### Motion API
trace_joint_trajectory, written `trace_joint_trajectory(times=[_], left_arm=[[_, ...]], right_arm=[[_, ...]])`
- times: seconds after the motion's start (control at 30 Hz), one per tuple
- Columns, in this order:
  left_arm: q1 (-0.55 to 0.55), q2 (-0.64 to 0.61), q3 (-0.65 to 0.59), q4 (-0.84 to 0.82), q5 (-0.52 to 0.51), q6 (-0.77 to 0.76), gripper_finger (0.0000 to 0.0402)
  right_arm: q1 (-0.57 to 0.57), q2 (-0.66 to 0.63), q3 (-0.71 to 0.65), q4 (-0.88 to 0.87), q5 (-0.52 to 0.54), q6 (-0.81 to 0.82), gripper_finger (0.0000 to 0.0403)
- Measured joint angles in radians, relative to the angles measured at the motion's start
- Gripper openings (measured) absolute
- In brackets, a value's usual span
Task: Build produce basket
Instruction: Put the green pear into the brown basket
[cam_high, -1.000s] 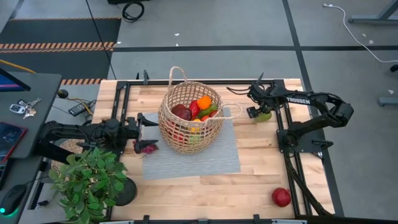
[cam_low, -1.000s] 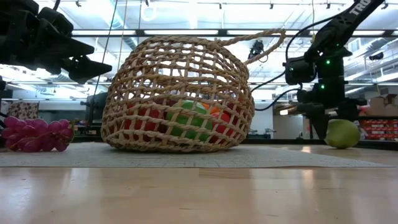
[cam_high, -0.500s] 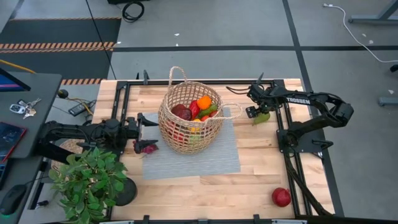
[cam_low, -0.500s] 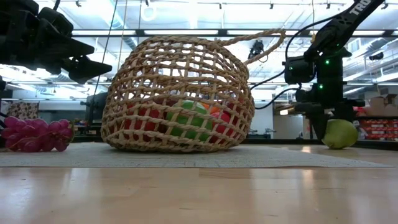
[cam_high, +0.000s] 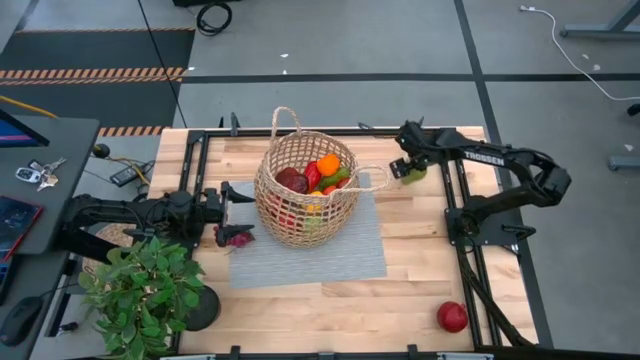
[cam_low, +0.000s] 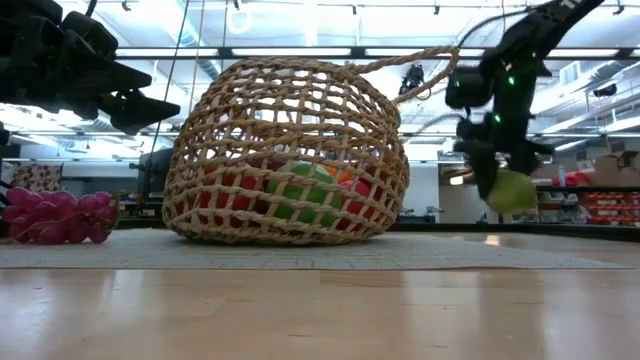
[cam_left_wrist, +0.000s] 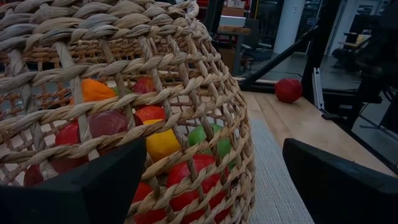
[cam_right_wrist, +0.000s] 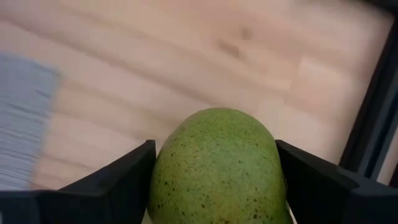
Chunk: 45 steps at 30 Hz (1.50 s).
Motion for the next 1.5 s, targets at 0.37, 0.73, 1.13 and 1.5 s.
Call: trace_joint_trajectory(times=[0.37, 0.73, 1.13, 1.5], left_arm=[[0.000, 0.000, 0.000, 0.000, 0.000, 0.000, 0.0386], [0.000, 0.000, 0.000, 0.000, 0.000, 0.000, 0.0386], [0.000, 0.000, 0.000, 0.000, 0.000, 0.000, 0.0386], [0.000, 0.000, 0.000, 0.000, 0.000, 0.000, 0.0386]], right_arm=[[0.048, -0.160, 0.126, 0.187, 0.106, -0.079, 0.0307], [0.180, -0.308, 0.127, 0.576, -0.017, -0.068, 0.0308], [0.396, -0.309, 0.127, 0.949, -0.040, -0.105, 0.0312], [0.506, -0.304, 0.127, 0.993, -0.033, -0.245, 0.0313]])
